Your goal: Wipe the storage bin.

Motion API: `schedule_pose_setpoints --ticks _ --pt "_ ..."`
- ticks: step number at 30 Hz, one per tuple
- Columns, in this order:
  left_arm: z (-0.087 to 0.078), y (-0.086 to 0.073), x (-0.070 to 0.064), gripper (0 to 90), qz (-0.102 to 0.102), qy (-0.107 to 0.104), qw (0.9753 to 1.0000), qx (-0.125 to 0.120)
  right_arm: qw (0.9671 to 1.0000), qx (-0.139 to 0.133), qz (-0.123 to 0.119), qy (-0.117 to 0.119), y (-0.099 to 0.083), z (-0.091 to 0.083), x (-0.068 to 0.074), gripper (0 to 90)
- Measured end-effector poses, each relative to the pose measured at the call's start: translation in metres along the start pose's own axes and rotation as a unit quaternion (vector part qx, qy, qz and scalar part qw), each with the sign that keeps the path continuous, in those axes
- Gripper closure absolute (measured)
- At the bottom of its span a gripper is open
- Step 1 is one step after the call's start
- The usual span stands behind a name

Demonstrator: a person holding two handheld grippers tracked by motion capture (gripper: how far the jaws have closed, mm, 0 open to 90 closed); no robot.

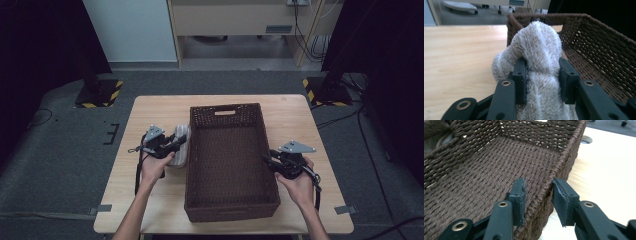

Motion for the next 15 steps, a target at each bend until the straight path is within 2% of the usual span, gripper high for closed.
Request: schedule_pose_setpoints --ticks 2,6,8,12,14,15 --pt "0.002 0.003 0.002 63.4 -0.007 -0.005 0.9999 -0.006 1.0 0.002 0.006 -0.006 0.001 0.001 0.002 63.9" --pt "0.007 0.01 0.007 63.6 -0.001 0.012 0.9999 -0.002 0.9998 -0.004 0.016 -0.005 0.005 0.006 0.003 64.0" --pt "0.009 0.01 0.009 63.6 0.0 0.016 0.9999 -0.003 0.9998 -0.004 0.014 -0.01 0.008 0.008 0.003 63.9" --pt "0.01 0.001 0.009 63.5 0.001 0.024 0.9997 -0.002 0.9998 -0.006 0.005 -0.017 0.008 0.009 0.003 62.9" --pt "0.014 -0.007 0.011 63.5 -0.004 0.028 0.9996 0.007 0.9997 -0.005 -0.001 -0.024 0.008 0.01 0.004 62.4" --pt "0.018 -0.012 0.012 63.5 -0.003 0.029 0.9993 0.022 0.9997 -0.003 -0.003 -0.026 0.007 0.01 0.004 62.3"
Point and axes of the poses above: each handheld gripper's, and its own axes: z roughly forward along the jaws, y roughly out of its top, x roughly to its left, the point moved 4 cm from there along z, roughly forward along the jaws, and after that the axes turned 14 degrees about x, right-handed, at the moved point
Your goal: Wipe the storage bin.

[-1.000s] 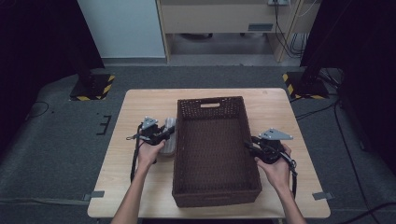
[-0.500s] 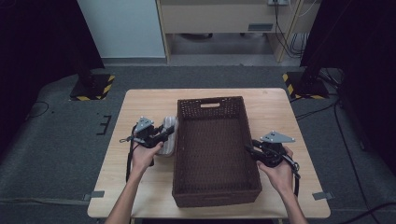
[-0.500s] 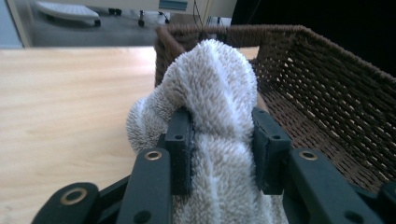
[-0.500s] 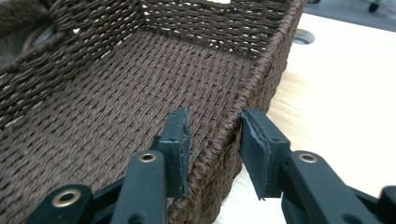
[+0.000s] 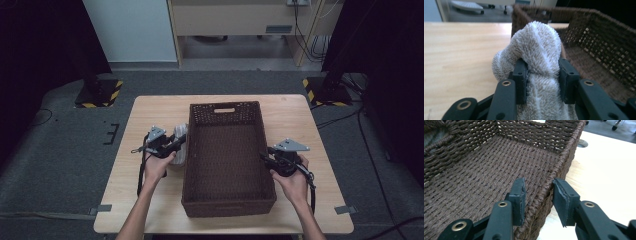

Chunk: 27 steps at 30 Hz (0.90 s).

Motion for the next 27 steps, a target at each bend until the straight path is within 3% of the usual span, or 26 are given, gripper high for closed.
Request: schedule_pose_setpoints --ticks 7,12,14,19,23,27 --pt "0.029 -0.018 0.007 63.5 -0.015 -0.001 0.9995 0.029 1.0 -0.001 -0.001 0.002 0.0 0.0 0.0 61.9" --pt "0.033 -0.02 0.009 63.2 -0.019 -0.001 0.9992 0.036 1.0 -0.001 -0.006 0.001 0.0 0.0 -0.001 61.1" --pt "0.028 -0.018 0.011 63.3 -0.021 0.0 0.9992 0.034 1.0 0.0 -0.009 0.004 0.0 -0.001 -0.001 58.7" --pt "-0.011 -0.003 0.014 63.2 -0.016 0.0 0.9998 -0.009 0.9997 -0.017 -0.009 0.012 0.003 -0.012 -0.002 54.0" --pt "-0.046 0.009 0.001 63.1 0.009 -0.019 0.9989 -0.041 0.9995 -0.02 -0.013 0.022 0.001 -0.02 -0.003 53.7" --pt "-0.058 0.004 -0.017 62.8 0.03 -0.033 0.9982 -0.039 0.9993 -0.009 -0.021 0.031 -0.007 -0.024 0.0 54.7"
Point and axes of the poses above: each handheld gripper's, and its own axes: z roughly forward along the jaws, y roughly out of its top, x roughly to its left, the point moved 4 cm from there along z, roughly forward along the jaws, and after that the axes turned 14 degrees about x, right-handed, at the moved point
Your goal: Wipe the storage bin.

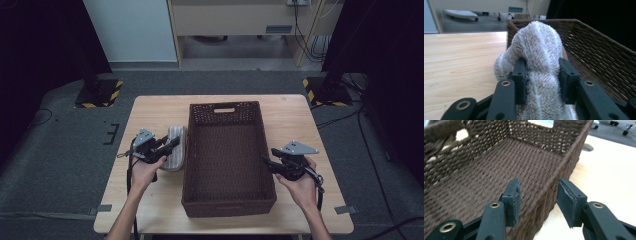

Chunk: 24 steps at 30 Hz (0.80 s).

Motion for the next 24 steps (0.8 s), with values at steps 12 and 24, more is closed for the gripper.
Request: schedule_pose_setpoints --ticks 12,24 --pt "0.023 -0.01 0.001 63.1 -0.007 0.011 0.9999 -0.003 0.9999 0.004 0.001 -0.009 -0.002 0.009 0.007 65.0" --pt "0.052 -0.036 0.017 63.1 -0.027 0.026 0.9982 0.047 0.9999 -0.009 0.006 -0.006 -0.001 0.013 0.004 64.4"
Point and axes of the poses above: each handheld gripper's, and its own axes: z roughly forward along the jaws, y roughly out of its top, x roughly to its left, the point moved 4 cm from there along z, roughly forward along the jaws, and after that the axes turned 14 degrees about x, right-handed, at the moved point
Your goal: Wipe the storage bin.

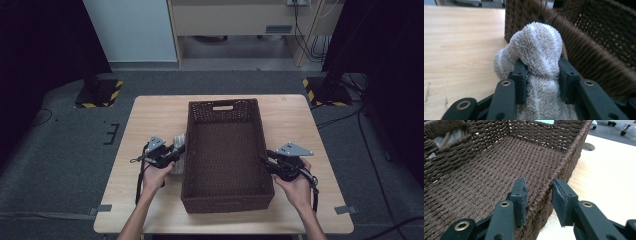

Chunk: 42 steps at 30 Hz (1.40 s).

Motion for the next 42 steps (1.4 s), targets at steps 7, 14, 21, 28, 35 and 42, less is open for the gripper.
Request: schedule_pose_setpoints --ticks 7,14,21,28,35,42 --pt "0.016 -0.012 0.003 62.8 -0.003 0.0 0.9997 0.026 1.0 0.001 -0.004 -0.001 0.0 0.0 0.0 63.6" --pt "-0.013 -0.004 0.007 63.2 -0.007 -0.004 1.0 -0.002 0.9999 0.005 -0.015 0.004 0.0 -0.003 0.003 53.9" --pt "-0.061 0.005 -0.014 63.1 0.032 -0.031 0.9979 -0.047 0.9997 -0.006 -0.02 0.012 -0.004 -0.018 -0.001 51.8" --pt "-0.062 -0.012 -0.03 63.0 0.053 -0.029 0.9976 -0.034 0.9993 -0.003 -0.018 0.033 -0.011 -0.021 0.002 65.3" --pt "-0.049 -0.012 -0.025 63.0 0.047 -0.027 0.998 -0.032 0.9994 0.002 -0.033 0.011 -0.009 -0.013 0.006 67.2" --pt "-0.024 -0.032 -0.018 63.1 0.042 -0.014 0.9987 0.024 0.9995 -0.007 -0.027 0.012 -0.01 -0.012 0.005 66.9"
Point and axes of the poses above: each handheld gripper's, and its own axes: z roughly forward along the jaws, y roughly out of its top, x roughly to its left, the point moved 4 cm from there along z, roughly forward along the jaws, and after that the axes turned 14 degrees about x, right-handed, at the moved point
